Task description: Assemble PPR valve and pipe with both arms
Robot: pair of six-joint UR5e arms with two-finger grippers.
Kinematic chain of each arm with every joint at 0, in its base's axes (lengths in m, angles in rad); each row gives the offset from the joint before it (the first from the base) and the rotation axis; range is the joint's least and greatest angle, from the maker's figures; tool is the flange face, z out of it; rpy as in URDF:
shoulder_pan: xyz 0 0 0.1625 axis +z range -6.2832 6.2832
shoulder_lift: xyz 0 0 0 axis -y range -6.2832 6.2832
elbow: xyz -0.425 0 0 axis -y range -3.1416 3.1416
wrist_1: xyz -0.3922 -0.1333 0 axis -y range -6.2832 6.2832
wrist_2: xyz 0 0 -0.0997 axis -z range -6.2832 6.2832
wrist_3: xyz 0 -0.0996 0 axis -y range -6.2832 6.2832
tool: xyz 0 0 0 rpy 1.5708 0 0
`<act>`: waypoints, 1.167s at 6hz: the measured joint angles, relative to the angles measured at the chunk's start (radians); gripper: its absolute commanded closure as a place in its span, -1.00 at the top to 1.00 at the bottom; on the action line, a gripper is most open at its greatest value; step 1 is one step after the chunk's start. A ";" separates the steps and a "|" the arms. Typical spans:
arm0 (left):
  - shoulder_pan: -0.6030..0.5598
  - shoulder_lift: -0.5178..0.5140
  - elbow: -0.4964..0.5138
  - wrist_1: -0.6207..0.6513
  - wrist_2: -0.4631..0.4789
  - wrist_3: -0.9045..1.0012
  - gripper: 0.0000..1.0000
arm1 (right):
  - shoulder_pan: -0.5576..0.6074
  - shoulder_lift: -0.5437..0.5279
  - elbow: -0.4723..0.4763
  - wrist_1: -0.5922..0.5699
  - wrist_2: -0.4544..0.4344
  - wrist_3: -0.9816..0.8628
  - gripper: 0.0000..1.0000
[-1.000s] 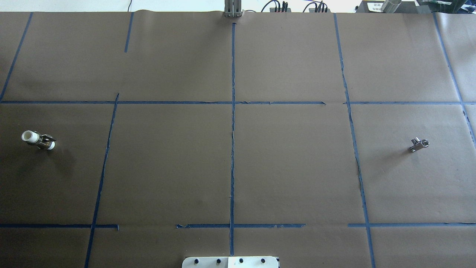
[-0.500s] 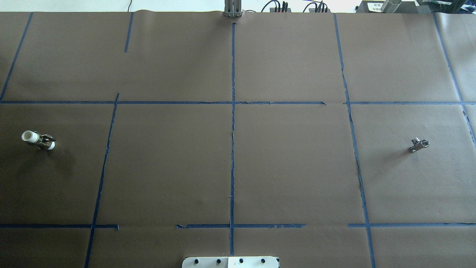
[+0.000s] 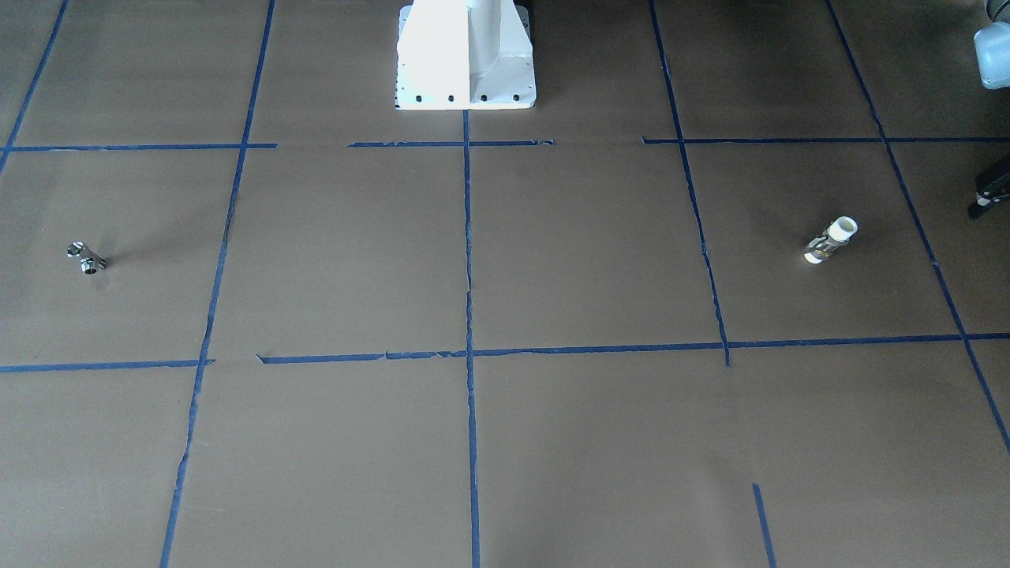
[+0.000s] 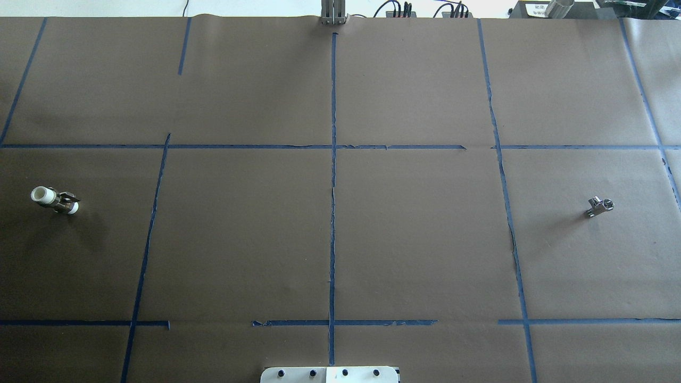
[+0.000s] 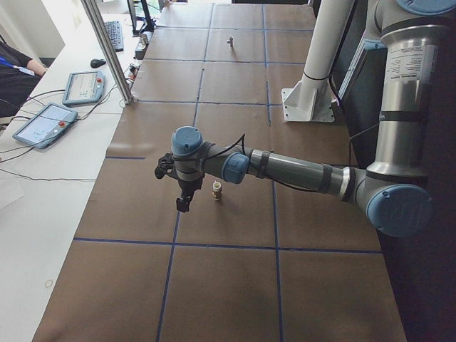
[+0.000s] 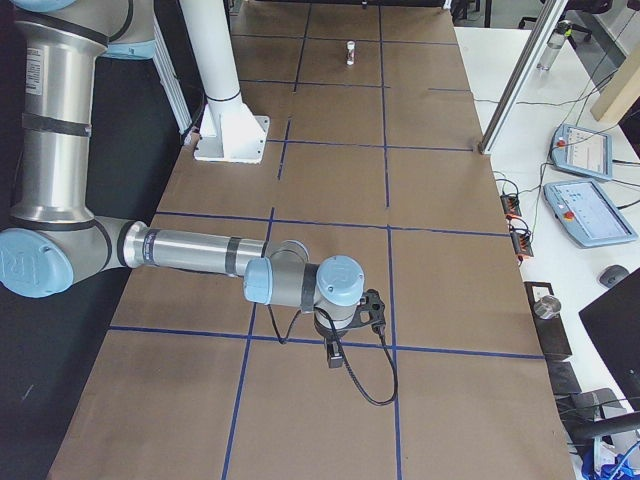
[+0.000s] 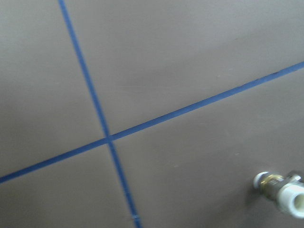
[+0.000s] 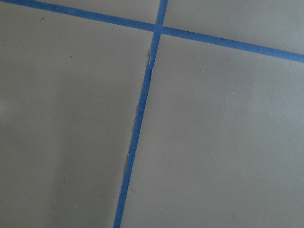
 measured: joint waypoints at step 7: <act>0.350 0.084 -0.011 -0.339 0.150 -0.557 0.83 | 0.000 0.000 -0.005 0.000 0.000 -0.001 1.00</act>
